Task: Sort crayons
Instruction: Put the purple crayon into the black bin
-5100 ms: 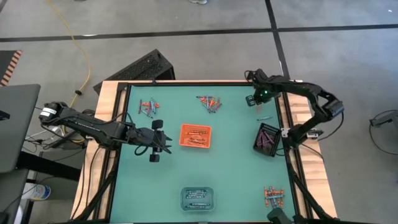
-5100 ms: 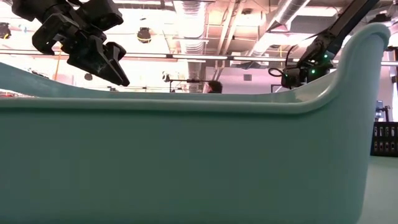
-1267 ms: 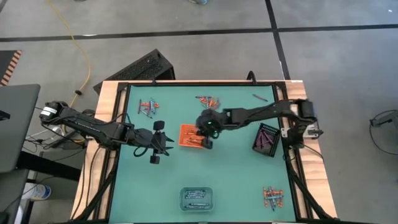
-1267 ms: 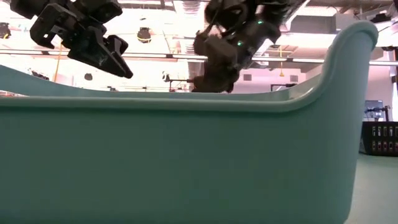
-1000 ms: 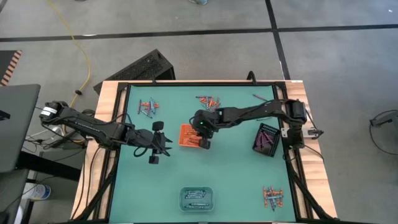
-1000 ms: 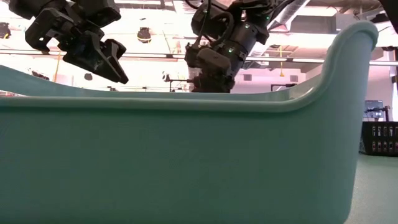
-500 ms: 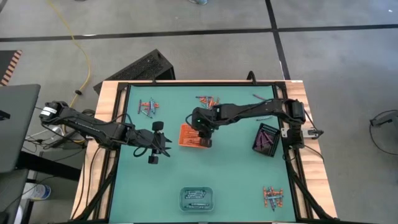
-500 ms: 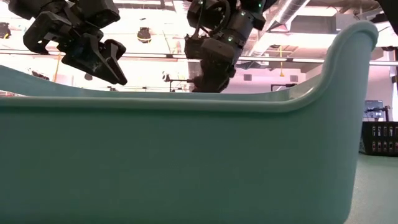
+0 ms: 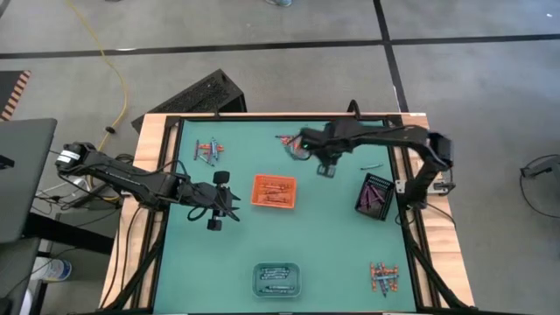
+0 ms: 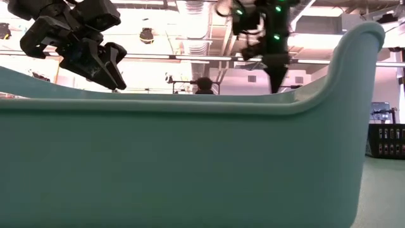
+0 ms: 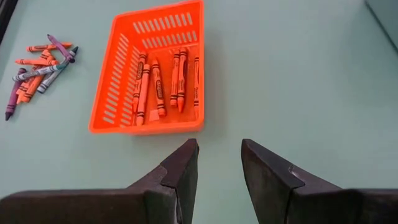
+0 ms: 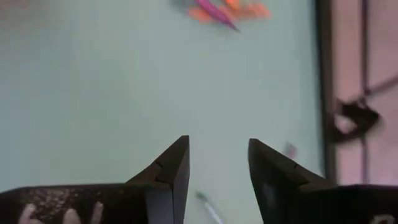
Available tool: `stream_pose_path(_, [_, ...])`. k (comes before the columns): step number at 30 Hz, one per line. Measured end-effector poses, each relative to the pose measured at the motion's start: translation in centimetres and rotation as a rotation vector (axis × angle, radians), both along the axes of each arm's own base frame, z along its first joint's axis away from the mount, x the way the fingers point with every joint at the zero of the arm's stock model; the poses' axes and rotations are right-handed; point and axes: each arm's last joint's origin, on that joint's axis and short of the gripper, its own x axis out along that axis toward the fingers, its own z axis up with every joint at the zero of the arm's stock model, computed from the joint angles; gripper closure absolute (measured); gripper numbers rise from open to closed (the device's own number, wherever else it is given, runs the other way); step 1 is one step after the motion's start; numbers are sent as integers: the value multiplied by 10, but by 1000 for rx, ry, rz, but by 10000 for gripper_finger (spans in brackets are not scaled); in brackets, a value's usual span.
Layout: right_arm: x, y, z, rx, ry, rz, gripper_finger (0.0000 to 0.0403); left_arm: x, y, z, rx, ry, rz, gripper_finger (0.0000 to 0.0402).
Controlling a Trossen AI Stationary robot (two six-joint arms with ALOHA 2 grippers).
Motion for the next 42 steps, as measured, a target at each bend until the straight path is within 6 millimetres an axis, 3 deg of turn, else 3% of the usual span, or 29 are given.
stream_pose_path(5, [-49,-29,-8,-4,-6,-104,256,0,0,0,1,6,1,287])
stream_pose_path(12, [-110,-71,-43,122,-151,-273,262,0,0,0,1,6,1,287])
stream_pose_path(19, [-147,-109,-73,198,-151,-460,262,1,0,1,1,-14,9,287])
stream_pose_path(27, [-162,-134,-103,261,-57,-566,263,3,0,4,1,-47,5,287])
stream_pose_path(37, [-143,-159,-93,211,-99,-623,279,3,0,4,0,-48,8,287])
stream_pose_path(42, [-134,-172,-97,251,-56,-635,280,3,0,3,-3,-48,10,287])
